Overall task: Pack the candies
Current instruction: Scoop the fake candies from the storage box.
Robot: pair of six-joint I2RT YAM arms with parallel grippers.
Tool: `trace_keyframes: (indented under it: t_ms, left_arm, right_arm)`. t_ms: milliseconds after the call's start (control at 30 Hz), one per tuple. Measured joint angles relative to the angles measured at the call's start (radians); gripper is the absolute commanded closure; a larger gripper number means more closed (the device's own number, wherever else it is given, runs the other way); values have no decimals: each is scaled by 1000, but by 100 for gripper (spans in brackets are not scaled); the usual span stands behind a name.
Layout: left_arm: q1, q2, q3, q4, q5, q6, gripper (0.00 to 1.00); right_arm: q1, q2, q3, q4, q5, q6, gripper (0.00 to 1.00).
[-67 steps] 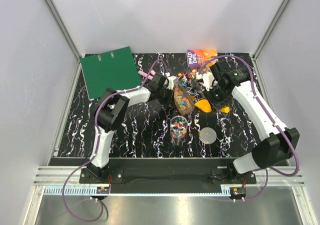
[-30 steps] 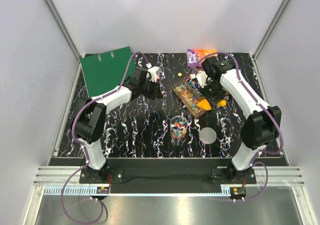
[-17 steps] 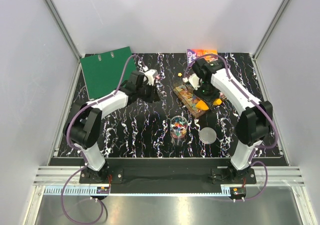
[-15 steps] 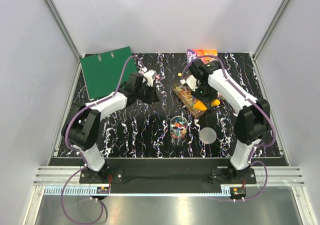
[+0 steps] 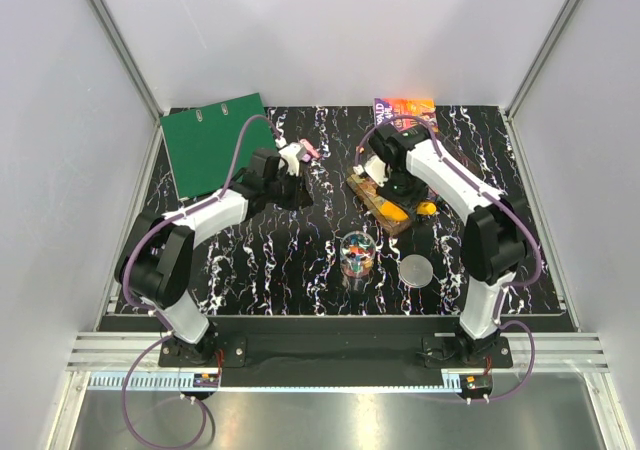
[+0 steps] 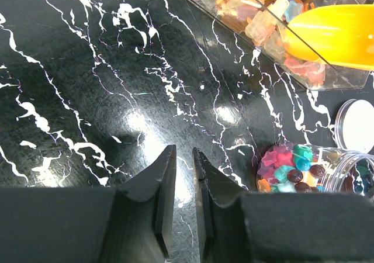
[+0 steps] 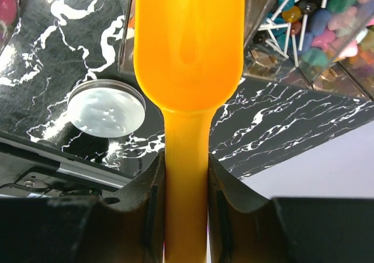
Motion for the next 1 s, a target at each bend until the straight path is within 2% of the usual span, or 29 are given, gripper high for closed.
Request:
trace_keyframes:
  t_ms: [367, 700, 900, 933, 967, 1000]
  left_arm:
    - [13, 0, 0, -1, 0, -10, 80]
    - [23, 0, -2, 1, 0, -36, 80]
    - [27, 10, 6, 22, -27, -31, 89]
    - [29, 32, 27, 27, -37, -23, 91]
    - [33, 66, 65, 34, -45, -13, 99]
    - [39, 113, 121, 37, -46, -2, 100]
  right_arm:
    - [-36, 157, 37, -15, -55, 74, 100]
    - [-36, 285, 239, -87, -65, 53, 100]
    - [-35, 355, 336, -126, -66, 40, 100]
    - [-35, 360, 343, -131, -67, 41, 100]
    - [-35, 361, 344, -134, -68, 42, 100]
    - [-35, 361, 344, -134, -68, 42, 100]
